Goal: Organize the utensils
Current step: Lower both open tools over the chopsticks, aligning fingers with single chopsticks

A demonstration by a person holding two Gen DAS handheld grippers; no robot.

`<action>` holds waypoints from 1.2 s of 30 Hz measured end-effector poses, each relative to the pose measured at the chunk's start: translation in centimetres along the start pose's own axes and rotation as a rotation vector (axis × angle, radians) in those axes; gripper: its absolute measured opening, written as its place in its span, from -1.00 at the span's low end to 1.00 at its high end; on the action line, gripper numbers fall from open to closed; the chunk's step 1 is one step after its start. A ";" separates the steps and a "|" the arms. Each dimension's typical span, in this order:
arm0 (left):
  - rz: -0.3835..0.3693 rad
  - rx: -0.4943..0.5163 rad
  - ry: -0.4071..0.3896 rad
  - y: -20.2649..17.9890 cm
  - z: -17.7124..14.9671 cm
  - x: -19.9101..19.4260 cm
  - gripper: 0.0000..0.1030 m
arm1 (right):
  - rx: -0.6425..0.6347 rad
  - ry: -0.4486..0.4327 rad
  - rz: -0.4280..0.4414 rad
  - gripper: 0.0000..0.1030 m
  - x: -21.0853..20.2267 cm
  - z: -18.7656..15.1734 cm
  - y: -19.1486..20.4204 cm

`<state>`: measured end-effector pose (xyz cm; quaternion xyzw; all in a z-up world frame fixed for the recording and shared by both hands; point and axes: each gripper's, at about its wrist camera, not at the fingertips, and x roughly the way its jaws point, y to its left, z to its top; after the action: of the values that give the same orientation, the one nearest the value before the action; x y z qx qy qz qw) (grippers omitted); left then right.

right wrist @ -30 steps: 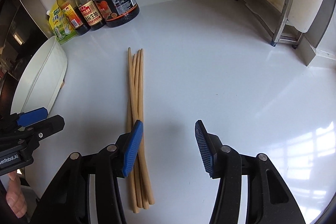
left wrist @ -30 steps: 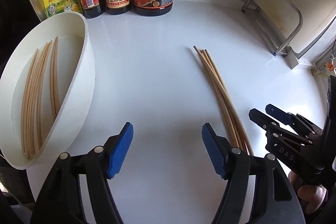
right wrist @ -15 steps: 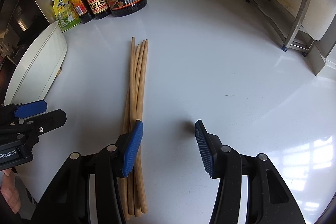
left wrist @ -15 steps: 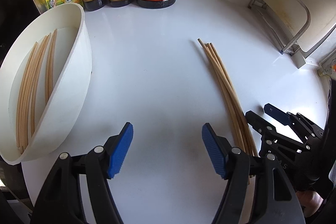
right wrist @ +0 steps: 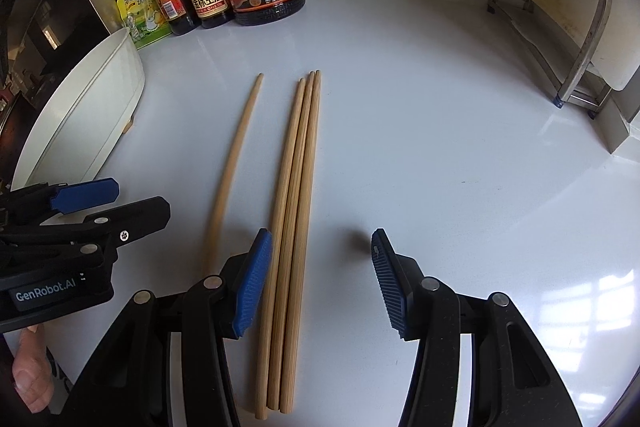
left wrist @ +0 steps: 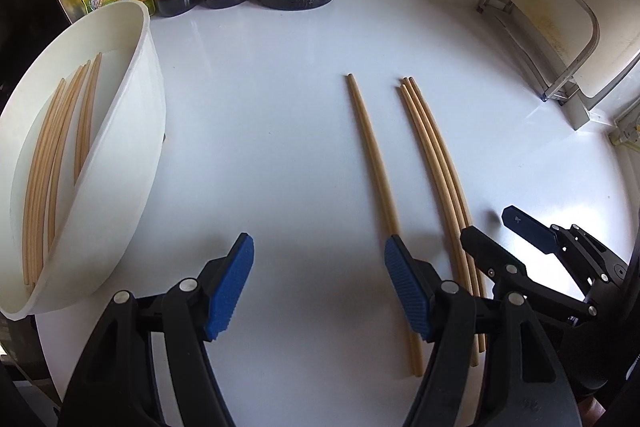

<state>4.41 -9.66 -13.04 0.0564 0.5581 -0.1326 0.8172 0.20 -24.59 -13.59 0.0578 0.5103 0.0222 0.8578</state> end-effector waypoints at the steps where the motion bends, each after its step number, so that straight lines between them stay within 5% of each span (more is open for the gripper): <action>1: 0.004 -0.003 -0.004 0.1 0.0 0.1 0.30 | 0.008 -0.005 -0.006 -0.04 -0.1 0.0 -0.2; 27: 0.124 -0.093 -0.077 3.8 -1.8 0.0 0.30 | -0.024 -0.028 -0.102 -0.07 0.7 0.3 -2.4; 36: 0.148 -0.085 -0.045 3.7 -1.8 1.2 0.30 | -0.055 -0.033 -0.113 -0.07 1.2 0.7 -1.7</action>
<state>4.21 -5.83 -15.00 0.0597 0.5392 -0.0492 0.8386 1.38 -26.27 -14.51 0.0058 0.4977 -0.0131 0.8672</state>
